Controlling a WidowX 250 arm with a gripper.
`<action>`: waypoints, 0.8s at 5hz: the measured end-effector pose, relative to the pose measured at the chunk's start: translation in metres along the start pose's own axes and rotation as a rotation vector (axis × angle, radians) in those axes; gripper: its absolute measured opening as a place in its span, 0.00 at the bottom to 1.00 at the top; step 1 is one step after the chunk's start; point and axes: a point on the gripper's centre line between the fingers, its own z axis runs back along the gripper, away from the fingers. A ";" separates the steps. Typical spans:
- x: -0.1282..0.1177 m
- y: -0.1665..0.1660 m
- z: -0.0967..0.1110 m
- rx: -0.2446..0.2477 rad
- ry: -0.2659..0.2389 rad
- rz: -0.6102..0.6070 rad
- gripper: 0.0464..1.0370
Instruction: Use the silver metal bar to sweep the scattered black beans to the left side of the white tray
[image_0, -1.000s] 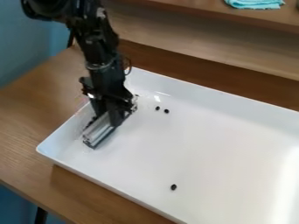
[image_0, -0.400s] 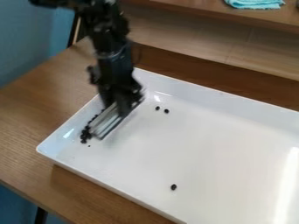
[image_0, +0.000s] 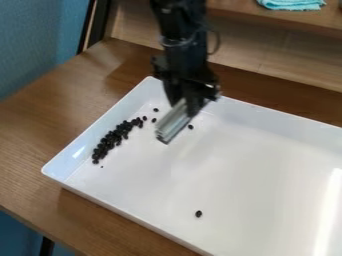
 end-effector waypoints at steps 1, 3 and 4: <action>0.008 -0.013 -0.022 -0.041 0.027 0.020 0.33; 0.004 -0.008 -0.044 -0.045 0.053 0.061 0.33; -0.006 0.003 -0.051 -0.046 0.058 0.095 0.33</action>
